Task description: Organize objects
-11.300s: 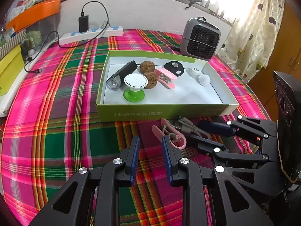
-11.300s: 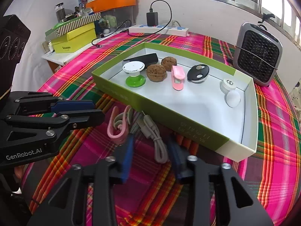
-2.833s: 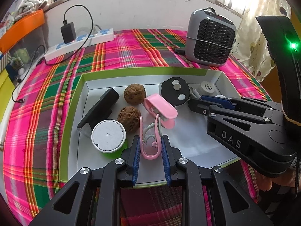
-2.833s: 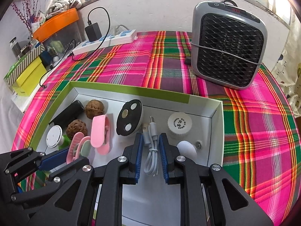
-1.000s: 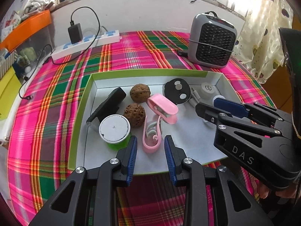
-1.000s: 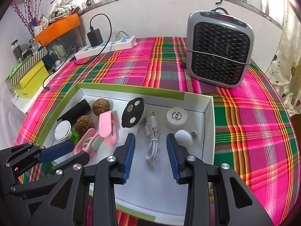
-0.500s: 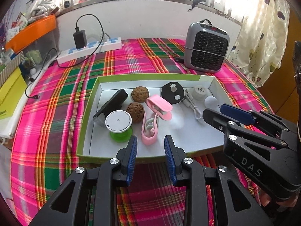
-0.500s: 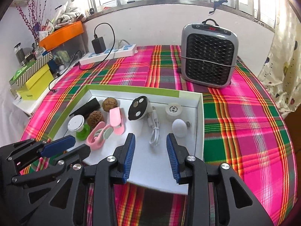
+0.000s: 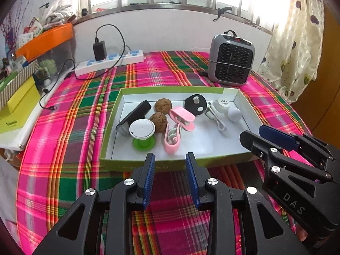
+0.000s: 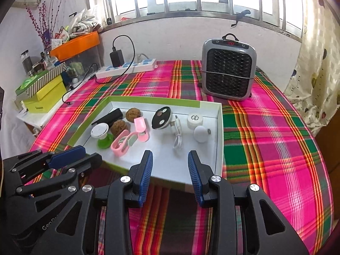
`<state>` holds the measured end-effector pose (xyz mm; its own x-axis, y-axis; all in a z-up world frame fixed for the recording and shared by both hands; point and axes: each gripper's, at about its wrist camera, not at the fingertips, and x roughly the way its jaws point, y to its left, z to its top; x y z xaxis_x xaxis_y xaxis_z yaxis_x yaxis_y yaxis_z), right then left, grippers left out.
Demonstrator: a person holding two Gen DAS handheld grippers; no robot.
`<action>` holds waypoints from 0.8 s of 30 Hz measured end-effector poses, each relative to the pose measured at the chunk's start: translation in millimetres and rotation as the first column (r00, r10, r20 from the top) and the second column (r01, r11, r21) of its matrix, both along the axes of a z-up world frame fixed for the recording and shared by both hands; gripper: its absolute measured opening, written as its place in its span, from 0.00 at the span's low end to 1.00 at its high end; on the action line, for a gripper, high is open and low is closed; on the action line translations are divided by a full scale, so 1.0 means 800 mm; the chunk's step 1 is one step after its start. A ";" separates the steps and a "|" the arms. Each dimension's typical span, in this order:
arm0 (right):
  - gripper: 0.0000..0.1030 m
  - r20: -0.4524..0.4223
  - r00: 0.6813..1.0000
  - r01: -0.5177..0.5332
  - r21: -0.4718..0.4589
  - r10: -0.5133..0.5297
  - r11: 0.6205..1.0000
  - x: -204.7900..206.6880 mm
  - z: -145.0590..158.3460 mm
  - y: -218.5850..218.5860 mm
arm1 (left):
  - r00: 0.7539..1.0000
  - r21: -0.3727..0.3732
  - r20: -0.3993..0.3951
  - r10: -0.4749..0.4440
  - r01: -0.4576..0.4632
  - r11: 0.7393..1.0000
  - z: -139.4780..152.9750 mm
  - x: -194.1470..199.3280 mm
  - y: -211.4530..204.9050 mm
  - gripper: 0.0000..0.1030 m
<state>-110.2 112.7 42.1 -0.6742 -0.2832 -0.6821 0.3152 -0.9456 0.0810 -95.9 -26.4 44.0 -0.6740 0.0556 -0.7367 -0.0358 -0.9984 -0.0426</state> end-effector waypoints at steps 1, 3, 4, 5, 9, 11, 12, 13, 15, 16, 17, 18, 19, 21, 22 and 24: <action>0.35 -0.004 1.000 -0.001 0.000 0.001 1.000 0.004 0.000 0.000 | 1.000 0.000 -0.002 -0.002 0.002 1.000 0.000 0.003 0.000 0.27; 0.35 -0.016 1.000 0.002 0.009 -0.001 1.000 0.012 0.001 0.000 | 1.000 -0.003 -0.006 -0.002 0.002 1.000 0.001 0.007 0.002 0.27; 0.35 -0.019 1.000 0.000 0.010 0.000 1.000 0.014 0.001 0.000 | 1.000 -0.006 -0.008 0.001 -0.001 1.000 0.001 0.010 0.002 0.27; 0.35 -0.020 1.000 -0.001 0.010 0.001 1.000 0.017 0.002 -0.001 | 1.000 -0.003 -0.009 0.000 0.000 1.000 0.001 0.013 0.002 0.27; 0.38 -0.029 1.000 0.002 0.008 -0.002 1.000 0.030 0.002 0.000 | 1.000 0.000 -0.005 0.007 -0.007 1.000 -0.002 0.022 0.001 0.27; 0.39 -0.027 1.000 0.002 0.019 -0.002 1.000 0.035 -0.001 -0.001 | 1.000 -0.007 -0.008 0.019 -0.019 1.000 -0.005 0.028 0.000 0.27; 0.39 -0.023 1.000 0.002 0.020 -0.001 1.000 0.038 -0.003 0.000 | 1.000 -0.012 -0.007 0.020 -0.020 1.000 -0.006 0.031 0.000 0.27; 0.39 -0.018 1.000 0.002 0.019 -0.002 1.000 0.040 -0.005 0.000 | 1.000 -0.013 0.000 0.019 -0.019 1.000 -0.009 0.033 -0.001 0.27; 0.40 -0.007 1.000 0.005 0.019 -0.005 1.000 0.046 -0.011 0.001 | 1.000 -0.015 0.010 0.020 -0.020 1.000 -0.013 0.037 -0.001 0.27; 0.40 -0.001 1.000 0.004 0.022 -0.004 1.000 0.048 -0.014 0.002 | 1.000 -0.014 0.014 0.020 -0.019 1.000 -0.015 0.039 -0.001 0.27; 0.40 0.008 1.000 0.004 0.028 -0.004 1.000 0.051 -0.018 0.001 | 1.000 -0.015 0.019 0.020 -0.020 1.000 -0.017 0.042 -0.001 0.27; 0.40 0.011 1.000 0.005 0.030 -0.005 1.000 0.054 -0.019 0.001 | 1.000 -0.016 0.022 0.019 -0.019 1.000 -0.020 0.044 0.000 0.27; 0.40 0.018 1.000 0.006 0.031 -0.007 0.999 0.056 -0.023 0.001 | 1.000 -0.017 0.025 0.018 -0.018 1.000 -0.022 0.046 0.000 0.27; 0.41 0.036 0.999 0.012 0.035 -0.014 0.999 0.060 -0.028 0.002 | 0.999 -0.027 0.034 0.020 -0.019 0.999 -0.026 0.050 0.001 0.27; 0.41 0.043 0.999 0.014 0.040 -0.015 0.999 0.062 -0.031 0.003 | 0.999 -0.028 0.036 0.019 -0.018 0.999 -0.028 0.053 0.002 0.27; 0.44 0.052 0.998 0.015 0.052 -0.018 0.999 0.067 -0.037 0.003 | 0.999 -0.033 0.045 0.021 -0.020 0.999 -0.032 0.056 0.004 0.27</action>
